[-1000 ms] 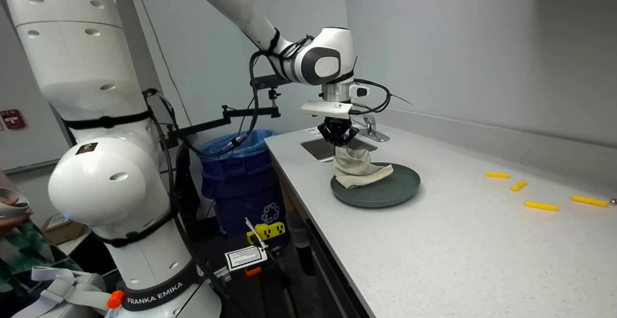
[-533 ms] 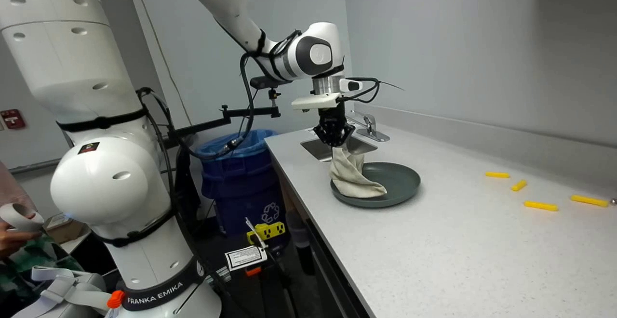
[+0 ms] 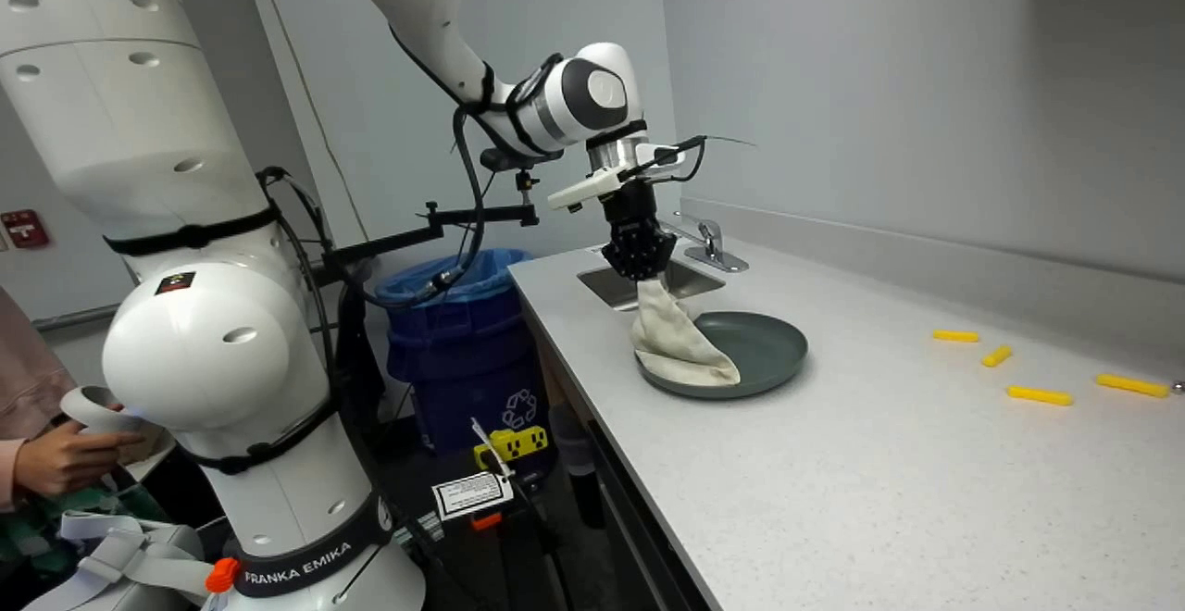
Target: Use the towel to wipe the grey plate
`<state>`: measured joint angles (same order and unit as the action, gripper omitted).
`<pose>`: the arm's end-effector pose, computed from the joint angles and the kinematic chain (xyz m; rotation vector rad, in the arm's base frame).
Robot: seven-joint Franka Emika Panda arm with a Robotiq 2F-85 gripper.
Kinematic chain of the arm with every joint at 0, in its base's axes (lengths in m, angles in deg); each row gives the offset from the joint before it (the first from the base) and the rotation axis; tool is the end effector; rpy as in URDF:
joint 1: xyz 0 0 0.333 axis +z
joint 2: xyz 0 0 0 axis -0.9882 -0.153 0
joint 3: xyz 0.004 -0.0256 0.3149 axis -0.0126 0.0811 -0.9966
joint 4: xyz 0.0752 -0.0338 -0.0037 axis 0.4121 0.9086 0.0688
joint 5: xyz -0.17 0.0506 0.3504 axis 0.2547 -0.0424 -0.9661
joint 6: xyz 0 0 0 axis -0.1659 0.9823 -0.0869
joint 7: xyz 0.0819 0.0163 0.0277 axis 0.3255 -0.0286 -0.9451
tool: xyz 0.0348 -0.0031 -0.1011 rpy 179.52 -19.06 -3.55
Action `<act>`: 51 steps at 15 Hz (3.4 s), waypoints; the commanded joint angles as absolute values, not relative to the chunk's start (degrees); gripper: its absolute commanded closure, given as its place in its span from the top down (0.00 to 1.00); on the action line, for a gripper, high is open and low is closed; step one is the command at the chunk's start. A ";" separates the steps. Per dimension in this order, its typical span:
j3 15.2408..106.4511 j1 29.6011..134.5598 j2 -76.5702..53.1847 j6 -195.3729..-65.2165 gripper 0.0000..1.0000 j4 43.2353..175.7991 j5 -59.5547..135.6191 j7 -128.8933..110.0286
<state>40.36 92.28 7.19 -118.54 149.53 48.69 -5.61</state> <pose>0.4392 0.2188 0.3515 2.8262 0.6854 -0.0854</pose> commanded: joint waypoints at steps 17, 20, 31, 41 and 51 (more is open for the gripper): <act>40.91 93.19 7.27 -140.50 0.01 153.37 78.95 48.21; 41.23 93.12 7.19 -145.93 0.01 154.33 79.25 48.83; 40.75 92.71 6.41 -152.81 0.05 156.50 77.53 45.87; 44.95 90.80 0.70 -139.12 0.01 143.69 79.00 42.47; 46.39 92.39 -1.21 -129.55 0.01 144.90 56.55 25.10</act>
